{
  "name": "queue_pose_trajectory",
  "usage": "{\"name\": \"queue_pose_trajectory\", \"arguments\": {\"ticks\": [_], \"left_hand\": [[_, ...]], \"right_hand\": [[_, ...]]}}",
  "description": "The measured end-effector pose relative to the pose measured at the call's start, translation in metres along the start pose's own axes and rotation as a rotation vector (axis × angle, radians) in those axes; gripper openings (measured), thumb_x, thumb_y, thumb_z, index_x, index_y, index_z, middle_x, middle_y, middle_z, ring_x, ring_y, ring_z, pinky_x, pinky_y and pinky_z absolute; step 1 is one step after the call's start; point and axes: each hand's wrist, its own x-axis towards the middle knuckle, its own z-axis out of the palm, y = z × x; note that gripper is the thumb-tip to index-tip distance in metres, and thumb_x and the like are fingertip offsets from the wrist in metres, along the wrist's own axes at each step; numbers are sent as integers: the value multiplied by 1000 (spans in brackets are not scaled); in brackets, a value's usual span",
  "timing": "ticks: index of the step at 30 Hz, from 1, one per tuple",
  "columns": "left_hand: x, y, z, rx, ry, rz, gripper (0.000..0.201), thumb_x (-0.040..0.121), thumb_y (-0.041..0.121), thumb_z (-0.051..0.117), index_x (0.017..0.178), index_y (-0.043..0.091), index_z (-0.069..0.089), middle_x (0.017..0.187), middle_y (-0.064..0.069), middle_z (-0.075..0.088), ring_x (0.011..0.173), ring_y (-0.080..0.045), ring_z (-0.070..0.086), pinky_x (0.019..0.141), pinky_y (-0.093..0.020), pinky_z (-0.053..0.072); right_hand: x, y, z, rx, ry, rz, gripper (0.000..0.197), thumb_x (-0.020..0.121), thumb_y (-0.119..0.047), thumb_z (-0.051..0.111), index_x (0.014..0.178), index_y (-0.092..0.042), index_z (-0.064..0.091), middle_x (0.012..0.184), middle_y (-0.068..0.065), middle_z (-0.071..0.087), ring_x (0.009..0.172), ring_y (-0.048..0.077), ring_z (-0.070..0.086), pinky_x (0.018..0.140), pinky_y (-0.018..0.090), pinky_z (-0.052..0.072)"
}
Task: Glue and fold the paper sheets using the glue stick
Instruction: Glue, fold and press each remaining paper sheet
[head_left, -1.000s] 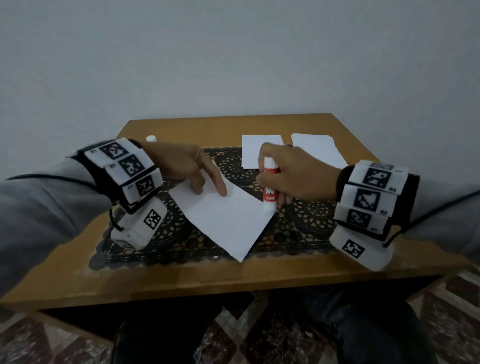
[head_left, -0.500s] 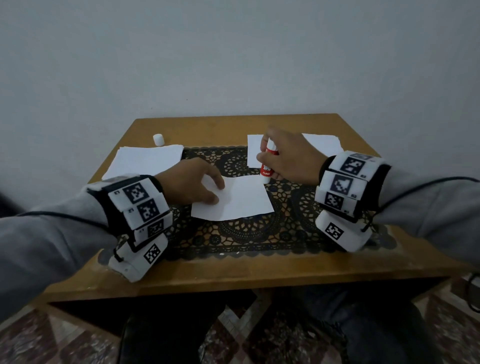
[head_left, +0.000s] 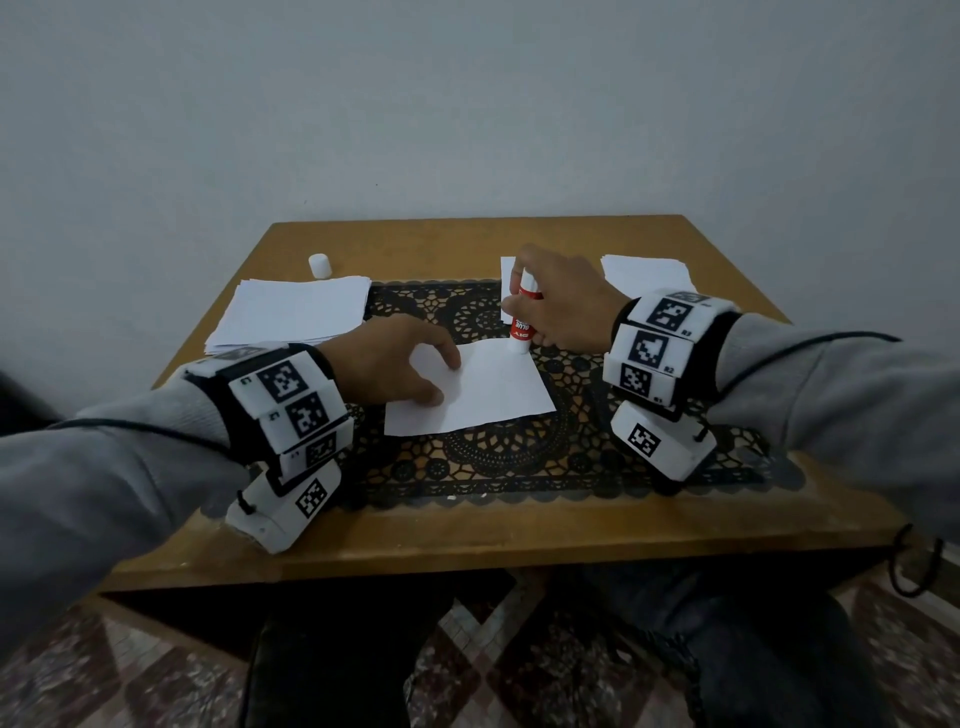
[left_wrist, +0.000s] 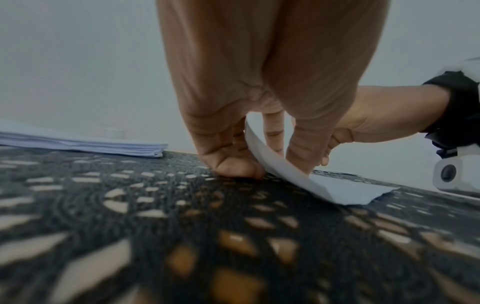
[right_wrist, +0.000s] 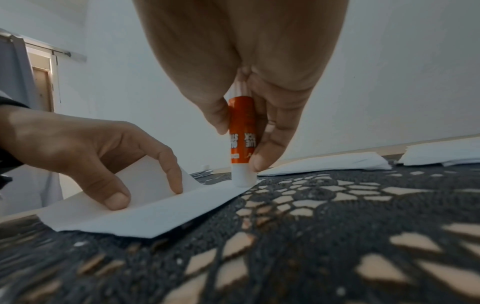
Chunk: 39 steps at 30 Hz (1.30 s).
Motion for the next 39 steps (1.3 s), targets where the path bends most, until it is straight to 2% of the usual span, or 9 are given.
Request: {"name": "queue_pose_trajectory", "arguments": {"ticks": [4, 7, 11, 14, 22, 27, 32, 36, 39], "left_hand": [[1, -1, 0, 3, -20, -12, 35, 79, 27, 75, 112, 32, 63, 135, 7, 52, 123, -17, 45, 107, -38, 35], [1, 0, 0, 9, -22, -7, 38, 81, 25, 74, 116, 31, 62, 137, 7, 50, 125, -17, 44, 107, -36, 34], [2, 3, -3, 24, -97, 24, 56, 85, 21, 70, 135, 36, 49, 147, 11, 41, 133, -15, 38, 109, -28, 26], [5, 3, -5, 41, -134, 24, 57, 86, 20, 69, 136, 39, 48, 147, 6, 42, 129, -17, 42, 103, -26, 31], [9, 3, -6, 60, -131, 22, 56, 85, 19, 69, 134, 39, 50, 147, 6, 42, 124, -17, 45, 91, -21, 33], [9, 3, -5, 62, -130, 21, 56, 85, 20, 70, 134, 39, 50, 147, 5, 42, 125, -18, 44, 93, -22, 32], [8, 5, -6, 65, -128, 25, 55, 86, 18, 69, 135, 36, 51, 148, 7, 41, 130, -18, 40, 98, -24, 29], [8, 5, -6, 70, -134, 17, 56, 85, 20, 70, 134, 37, 51, 147, 7, 42, 131, -18, 40, 104, -27, 29], [8, 5, -6, 74, -128, 19, 56, 84, 20, 71, 134, 37, 51, 147, 7, 43, 130, -18, 40, 100, -26, 29]], "right_hand": [[1, -1, 1, -48, -4, -22, 14, 95, -23, 56, 102, -12, 49, 91, 6, 63, 69, 15, 57, 57, 24, 44], [-1, -1, 0, -76, -16, -39, 16, 96, -23, 55, 104, -11, 49, 94, 3, 60, 78, 19, 56, 61, 26, 41], [-2, -1, 0, -102, -19, -61, 14, 96, -23, 55, 103, -12, 48, 94, 3, 59, 83, 20, 54, 58, 22, 37], [-3, -2, 1, -112, -20, -68, 15, 97, -23, 53, 106, -12, 48, 94, 2, 56, 83, 19, 52, 56, 17, 35], [-9, -2, 0, -132, -38, -90, 17, 96, -24, 53, 106, -11, 48, 88, 2, 58, 71, 16, 54, 57, 21, 41], [-19, -2, -1, -111, -44, -93, 13, 95, -24, 54, 101, -15, 46, 84, 2, 60, 68, 13, 56, 57, 22, 43], [-31, -3, -2, -74, -78, -127, 12, 94, -20, 55, 101, -12, 49, 90, 6, 66, 78, 20, 63, 67, 30, 51], [-42, -3, -1, -37, -87, -139, 12, 92, -20, 57, 101, -13, 53, 81, 0, 64, 65, 3, 60, 54, 17, 43], [-51, -2, -3, -27, -114, -141, 12, 91, -22, 59, 99, -16, 52, 73, -10, 56, 54, -9, 54, 48, 10, 36]]}}
